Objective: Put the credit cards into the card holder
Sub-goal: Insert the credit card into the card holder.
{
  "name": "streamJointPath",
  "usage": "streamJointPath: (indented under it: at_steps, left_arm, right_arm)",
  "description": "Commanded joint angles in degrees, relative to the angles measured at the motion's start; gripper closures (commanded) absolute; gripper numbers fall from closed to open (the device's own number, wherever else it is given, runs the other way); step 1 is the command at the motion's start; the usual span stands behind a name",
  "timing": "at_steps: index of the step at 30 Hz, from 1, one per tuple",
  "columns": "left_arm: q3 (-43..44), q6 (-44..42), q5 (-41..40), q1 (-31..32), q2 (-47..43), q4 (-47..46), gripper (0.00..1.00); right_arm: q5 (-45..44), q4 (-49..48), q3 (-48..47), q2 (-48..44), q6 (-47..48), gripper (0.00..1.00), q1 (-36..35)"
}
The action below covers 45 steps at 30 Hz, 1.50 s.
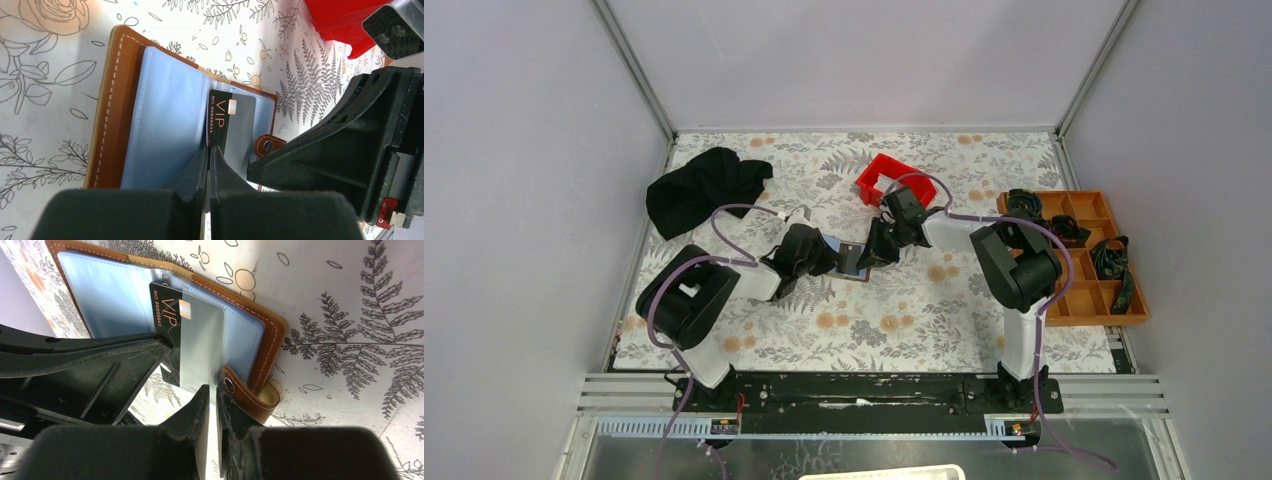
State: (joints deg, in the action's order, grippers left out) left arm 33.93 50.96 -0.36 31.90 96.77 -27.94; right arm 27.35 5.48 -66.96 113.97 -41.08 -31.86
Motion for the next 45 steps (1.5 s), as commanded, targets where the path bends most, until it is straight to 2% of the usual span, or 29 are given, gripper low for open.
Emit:
streamJointPath:
  at_steps: [1,3,14,29,45]
  left_arm:
    - [1.68,-3.36,1.56,0.92,3.17,7.17,1.0]
    - [2.43,-3.54,2.12,1.25,3.98,7.49,0.99]
    - [3.01,-2.44,1.16,2.01,2.71,9.42,0.81]
    - [3.03,-1.5,-1.16,2.16,0.31,13.83,0.76]
    - [7.14,-1.86,-2.1,3.43,2.4,16.11,0.71]
  right_arm:
    - [-2.84,2.74,-2.16,1.29,2.61,0.83,0.3]
    - [-3.08,3.29,-2.52,1.3,3.17,0.83,0.26]
    - [-9.71,8.07,-4.74,-2.47,9.3,0.75,0.13]
    - [-21.04,10.62,-5.05,-5.71,13.25,0.73,0.13]
    - [-23.7,12.98,-6.43,-2.77,17.19,0.74,-0.92]
